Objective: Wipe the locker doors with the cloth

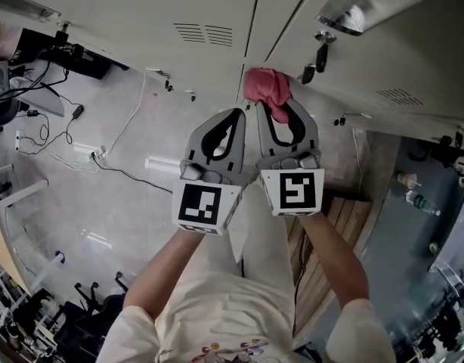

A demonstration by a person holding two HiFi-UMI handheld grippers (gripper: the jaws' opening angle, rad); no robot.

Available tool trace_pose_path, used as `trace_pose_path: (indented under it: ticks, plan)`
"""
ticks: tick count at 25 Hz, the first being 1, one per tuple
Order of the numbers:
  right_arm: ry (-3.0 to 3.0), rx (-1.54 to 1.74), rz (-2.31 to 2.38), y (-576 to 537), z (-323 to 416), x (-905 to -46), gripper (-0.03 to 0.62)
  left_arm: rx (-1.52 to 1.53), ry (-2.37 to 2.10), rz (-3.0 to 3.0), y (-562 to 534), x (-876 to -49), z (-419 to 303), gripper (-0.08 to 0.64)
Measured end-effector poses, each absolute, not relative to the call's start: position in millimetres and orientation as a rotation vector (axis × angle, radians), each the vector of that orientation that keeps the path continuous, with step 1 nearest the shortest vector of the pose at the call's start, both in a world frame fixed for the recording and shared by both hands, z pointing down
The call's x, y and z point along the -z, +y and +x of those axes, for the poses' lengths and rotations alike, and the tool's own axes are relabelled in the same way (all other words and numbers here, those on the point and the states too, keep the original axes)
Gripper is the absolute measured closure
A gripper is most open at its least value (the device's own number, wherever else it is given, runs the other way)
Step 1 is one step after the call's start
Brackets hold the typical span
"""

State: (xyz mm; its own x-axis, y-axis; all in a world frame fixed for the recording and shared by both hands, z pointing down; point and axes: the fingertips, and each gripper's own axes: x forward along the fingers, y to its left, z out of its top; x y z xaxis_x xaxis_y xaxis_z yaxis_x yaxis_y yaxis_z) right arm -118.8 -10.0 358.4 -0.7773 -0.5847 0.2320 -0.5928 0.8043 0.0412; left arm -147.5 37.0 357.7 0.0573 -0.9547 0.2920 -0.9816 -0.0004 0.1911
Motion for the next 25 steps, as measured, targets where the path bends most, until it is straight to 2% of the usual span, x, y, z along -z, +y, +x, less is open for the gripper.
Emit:
trace_pose_path:
  ticks: [25]
  plan:
    - [-2.670, -0.067, 1.027, -35.1, -69.4, -371.5, 0.482, -0.164, -1.876, 2.086, 19.1, -363.7, -111.4, 0.554]
